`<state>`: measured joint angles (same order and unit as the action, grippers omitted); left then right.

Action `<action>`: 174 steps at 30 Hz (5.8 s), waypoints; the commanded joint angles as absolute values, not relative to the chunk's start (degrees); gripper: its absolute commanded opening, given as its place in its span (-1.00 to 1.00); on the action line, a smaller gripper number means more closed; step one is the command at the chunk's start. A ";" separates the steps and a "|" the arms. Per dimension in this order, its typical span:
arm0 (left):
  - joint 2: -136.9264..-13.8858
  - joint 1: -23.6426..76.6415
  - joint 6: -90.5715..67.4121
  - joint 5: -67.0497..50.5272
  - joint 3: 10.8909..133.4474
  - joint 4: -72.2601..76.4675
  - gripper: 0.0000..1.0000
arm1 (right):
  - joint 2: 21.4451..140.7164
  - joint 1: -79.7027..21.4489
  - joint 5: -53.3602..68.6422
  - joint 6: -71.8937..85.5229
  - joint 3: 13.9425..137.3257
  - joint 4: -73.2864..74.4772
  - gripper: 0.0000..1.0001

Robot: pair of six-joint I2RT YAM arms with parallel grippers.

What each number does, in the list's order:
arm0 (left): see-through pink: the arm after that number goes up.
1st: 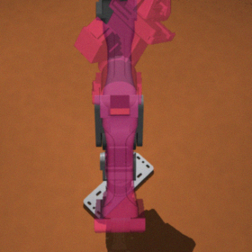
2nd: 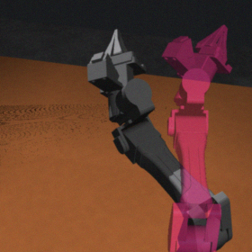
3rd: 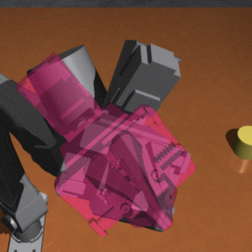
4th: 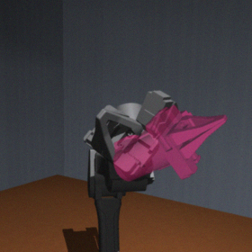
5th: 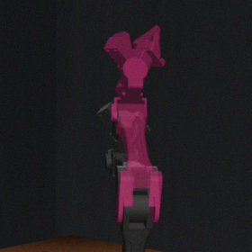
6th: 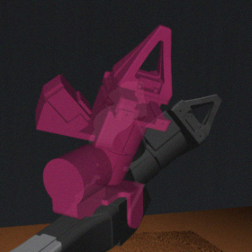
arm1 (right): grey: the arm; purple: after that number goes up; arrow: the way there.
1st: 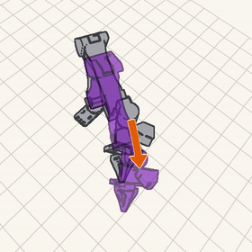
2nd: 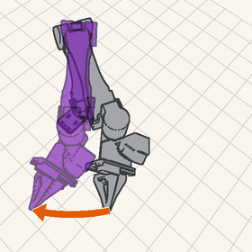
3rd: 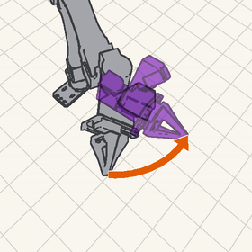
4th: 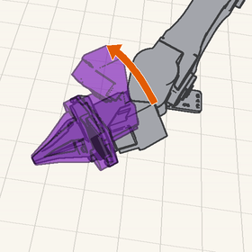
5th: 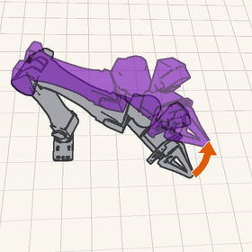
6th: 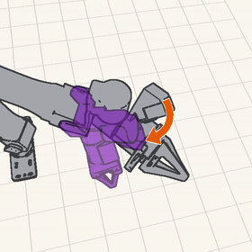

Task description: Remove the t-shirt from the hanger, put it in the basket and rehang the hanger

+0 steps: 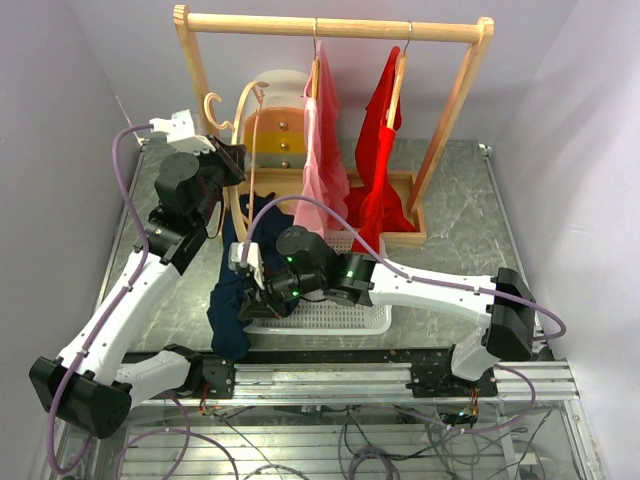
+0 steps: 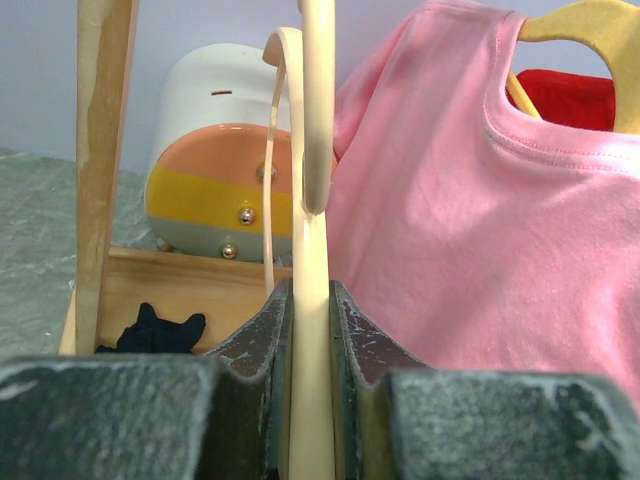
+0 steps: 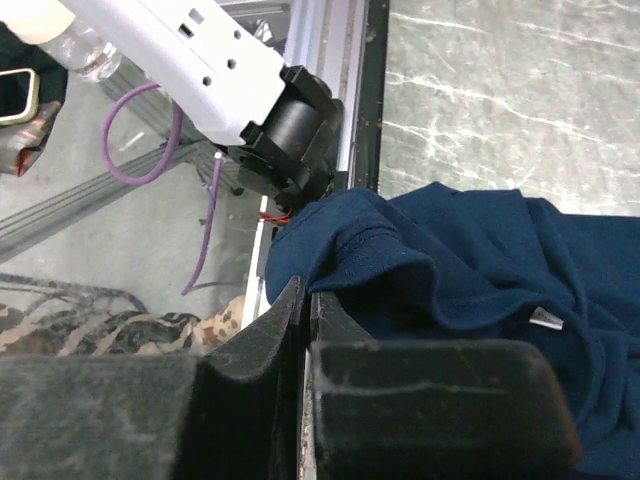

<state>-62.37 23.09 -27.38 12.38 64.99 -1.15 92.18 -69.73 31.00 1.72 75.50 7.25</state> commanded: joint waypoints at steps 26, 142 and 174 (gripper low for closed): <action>-59.72 23.03 -20.35 15.81 70.38 -3.66 -0.86 | 77.25 -69.96 -2.43 -13.43 115.56 17.23 -1.00; -95.04 19.42 -7.79 16.38 112.33 -15.86 -0.86 | 63.33 -64.36 12.99 12.32 51.46 -2.25 0.17; -80.86 19.42 -9.49 15.57 99.34 -13.31 0.27 | 59.83 -65.08 -5.78 8.79 56.25 7.66 0.31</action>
<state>-83.83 19.70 -9.45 15.22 100.27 -13.61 60.25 -64.90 -0.97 9.98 53.95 6.26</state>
